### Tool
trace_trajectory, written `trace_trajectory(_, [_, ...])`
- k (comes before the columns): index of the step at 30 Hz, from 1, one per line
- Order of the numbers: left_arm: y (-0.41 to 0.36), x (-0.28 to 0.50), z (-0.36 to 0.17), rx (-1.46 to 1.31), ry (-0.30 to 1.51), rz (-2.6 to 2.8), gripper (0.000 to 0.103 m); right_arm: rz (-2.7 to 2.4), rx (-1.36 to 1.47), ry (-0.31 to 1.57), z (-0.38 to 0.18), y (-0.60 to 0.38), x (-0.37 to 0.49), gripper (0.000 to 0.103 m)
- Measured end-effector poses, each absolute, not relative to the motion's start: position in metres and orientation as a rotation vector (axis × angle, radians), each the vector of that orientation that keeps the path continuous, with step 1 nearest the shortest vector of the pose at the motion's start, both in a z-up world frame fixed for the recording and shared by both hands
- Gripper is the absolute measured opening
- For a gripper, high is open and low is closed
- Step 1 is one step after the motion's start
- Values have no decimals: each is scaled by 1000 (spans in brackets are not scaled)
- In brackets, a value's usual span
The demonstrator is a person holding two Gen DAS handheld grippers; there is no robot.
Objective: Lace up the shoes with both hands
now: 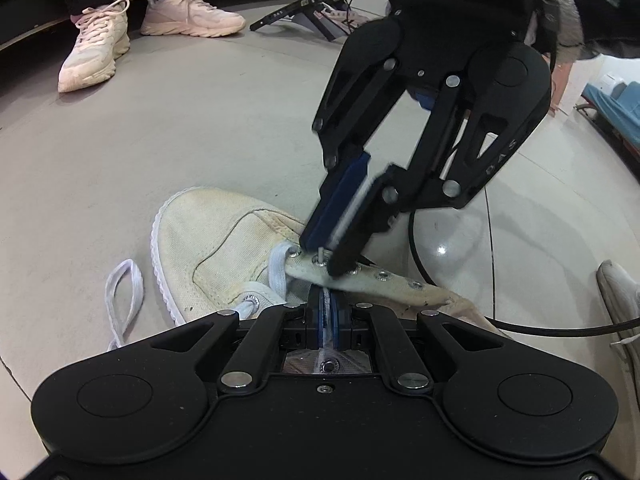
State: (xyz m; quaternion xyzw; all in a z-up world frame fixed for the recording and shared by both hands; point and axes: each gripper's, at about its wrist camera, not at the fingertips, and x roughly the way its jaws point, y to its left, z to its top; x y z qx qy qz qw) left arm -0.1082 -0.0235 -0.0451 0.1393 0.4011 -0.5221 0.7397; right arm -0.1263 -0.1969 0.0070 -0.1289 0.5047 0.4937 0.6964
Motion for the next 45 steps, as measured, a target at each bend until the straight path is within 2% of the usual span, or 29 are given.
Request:
trace_trajectory(4, [-23, -109, -46, 291, 874, -1142, 4, 1059, -219, 1139, 6, -203, -131, 21])
trace_trajectory(7, [-23, -109, -47, 289, 875, -1138, 4, 965, -55, 1148, 0, -214, -134, 20])
trace_trajectory(11, [-26, -109, -46, 294, 874, -1125, 4, 809, 106, 1140, -6, -226, -143, 8])
trace_trajectory(15, [-26, -110, -46, 277, 887, -1101, 4, 702, 59, 1083, -1, -215, -163, 3])
trace_trajectory(19, [-23, -109, -42, 222, 914, -1048, 5, 587, -87, 993, 12, -191, -187, 2])
trace_trajectory(22, [-18, -115, -30, 216, 868, -1002, 14, 527, -185, 950, 23, -184, -199, 2])
trace_trajectory(26, [-12, -127, -8, 214, 819, -989, 15, 446, -281, 889, 36, -192, -198, 2])
trace_trajectory(31, [-27, -140, -22, 237, 885, -1027, 15, 396, -158, 819, 44, -206, -188, 2])
trace_trajectory(32, [-31, -143, -30, 262, 886, -1006, 15, 398, -102, 810, 46, -209, -188, 3])
trace_trajectory(34, [-32, -143, -41, 243, 888, -973, 14, 386, 21, 788, 49, -219, -187, 16])
trace_trajectory(35, [-29, -141, -44, 204, 896, -965, 14, 368, 82, 778, 50, -225, -187, 28])
trace_trajectory(36, [-27, -139, -45, 180, 906, -961, 14, 329, 198, 767, 49, -240, -187, 30])
trace_trajectory(40, [-23, -136, -48, 151, 919, -957, 14, 242, 502, 796, 31, -278, -194, 30])
trace_trajectory(45, [-24, -133, -46, 153, 923, -954, 14, 267, 461, 869, 8, -259, -201, 30])
